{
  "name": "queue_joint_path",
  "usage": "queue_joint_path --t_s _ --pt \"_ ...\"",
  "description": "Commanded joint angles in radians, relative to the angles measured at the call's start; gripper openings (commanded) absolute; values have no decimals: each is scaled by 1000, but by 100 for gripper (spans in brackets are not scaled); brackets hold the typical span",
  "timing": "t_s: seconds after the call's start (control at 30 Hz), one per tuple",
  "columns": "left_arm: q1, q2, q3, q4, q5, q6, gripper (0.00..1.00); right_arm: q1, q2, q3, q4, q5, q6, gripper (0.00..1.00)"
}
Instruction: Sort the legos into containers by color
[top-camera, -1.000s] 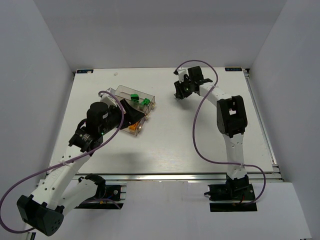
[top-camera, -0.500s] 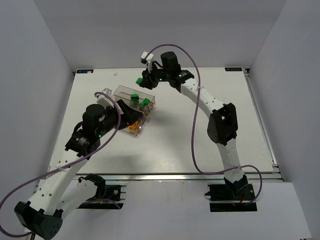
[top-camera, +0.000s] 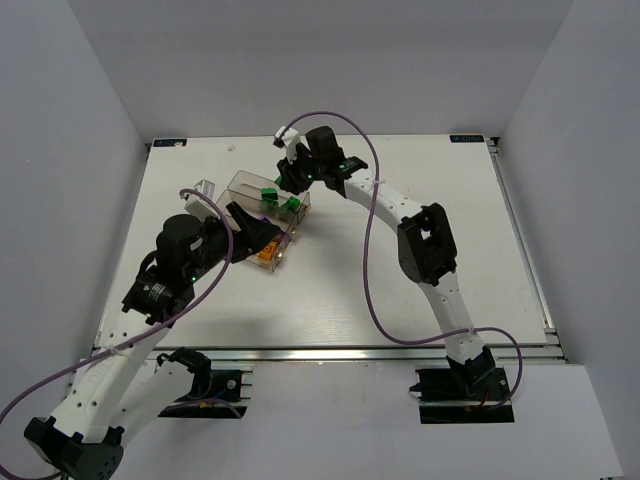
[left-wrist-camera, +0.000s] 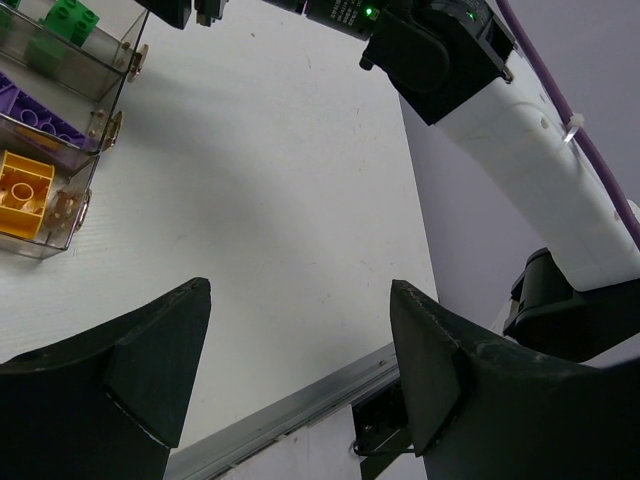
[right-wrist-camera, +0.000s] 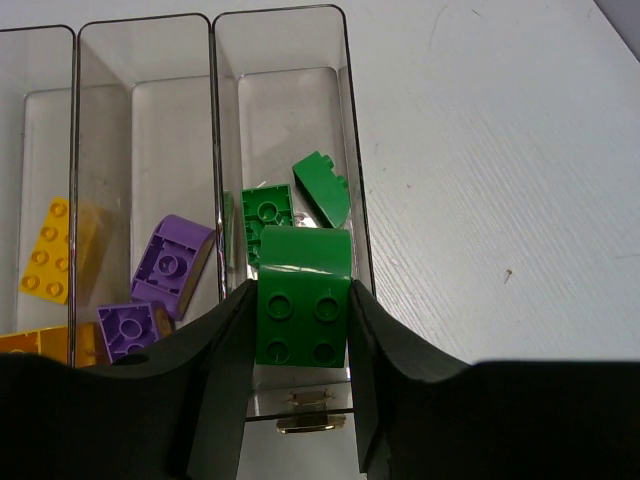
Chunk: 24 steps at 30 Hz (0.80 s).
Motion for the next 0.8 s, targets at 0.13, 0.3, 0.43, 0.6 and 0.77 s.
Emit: queue_joint_path --t_s 0.13,0.3,0.43,0.6,0.77 --pt "1 3 6 1 -7 -3 82 20 -26 -29 39 17 -9 36" --pt "1 0 8 0 -9 -1 82 23 -13 -30 29 29 -14 54" --pt "1 -10 9 -8 -13 -1 82 15 -27 -32 26 40 -15 62" --pt "1 -13 6 1 -9 -3 82 6 -78 -20 -23 34 -11 67" --pt "1 -25 2 0 -16 14 82 -48 -283 -79 -145 -82 90 84"
